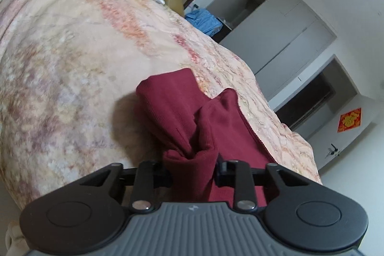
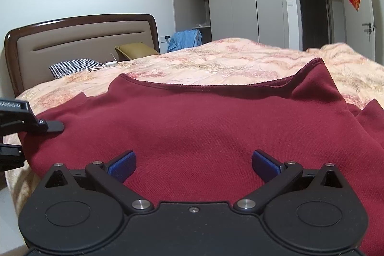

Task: Fold small clothes

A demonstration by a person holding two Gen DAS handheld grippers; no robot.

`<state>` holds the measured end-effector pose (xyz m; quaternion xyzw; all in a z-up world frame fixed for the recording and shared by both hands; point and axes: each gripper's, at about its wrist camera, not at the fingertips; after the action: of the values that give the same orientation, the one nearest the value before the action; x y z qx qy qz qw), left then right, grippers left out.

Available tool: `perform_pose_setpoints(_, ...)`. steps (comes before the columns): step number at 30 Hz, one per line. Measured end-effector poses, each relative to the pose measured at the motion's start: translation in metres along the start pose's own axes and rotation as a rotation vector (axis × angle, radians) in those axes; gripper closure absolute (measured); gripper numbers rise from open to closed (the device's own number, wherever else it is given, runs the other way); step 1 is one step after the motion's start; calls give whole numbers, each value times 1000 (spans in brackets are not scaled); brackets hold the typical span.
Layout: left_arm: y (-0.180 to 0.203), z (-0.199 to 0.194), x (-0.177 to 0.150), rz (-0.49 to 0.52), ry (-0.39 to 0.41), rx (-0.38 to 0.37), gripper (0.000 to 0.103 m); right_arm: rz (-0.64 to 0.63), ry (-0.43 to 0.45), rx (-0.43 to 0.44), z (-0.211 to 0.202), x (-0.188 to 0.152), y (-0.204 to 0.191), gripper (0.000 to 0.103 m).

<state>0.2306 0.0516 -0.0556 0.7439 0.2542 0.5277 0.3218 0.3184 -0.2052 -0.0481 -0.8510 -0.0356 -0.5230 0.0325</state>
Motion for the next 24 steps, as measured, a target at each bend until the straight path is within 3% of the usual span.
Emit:
perform_pose_setpoints(7,36,7,12,208,-10,-28,84,-18,-2,-34,-35,9,34,0)
perform_pose_setpoints(14,124,35,16,439,-88,-182,87,6,9,-137,-92,-8,88,0)
perform_pose_setpoints(18,190,51,-15,579,-185,-338,87,11,23,-243,-120,-23,113,0)
perform_pose_setpoints(22,231,66,-67,618,-352,-508,87,71,14,-330,-135,-41,143,0)
perform_pose_setpoints(24,242,70,-97,655,-437,-551,87,91,-16,-368,-138,-49,154,0)
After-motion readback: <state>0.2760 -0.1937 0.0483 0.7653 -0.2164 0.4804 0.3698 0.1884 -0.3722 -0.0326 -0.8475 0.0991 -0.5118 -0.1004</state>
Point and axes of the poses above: each gripper's, at about its wrist camera, not at the fingertips, and z roughly the way its jaws point, y to its right, x to its top, and after that the axes turned 14 degrees about -x, right-handed
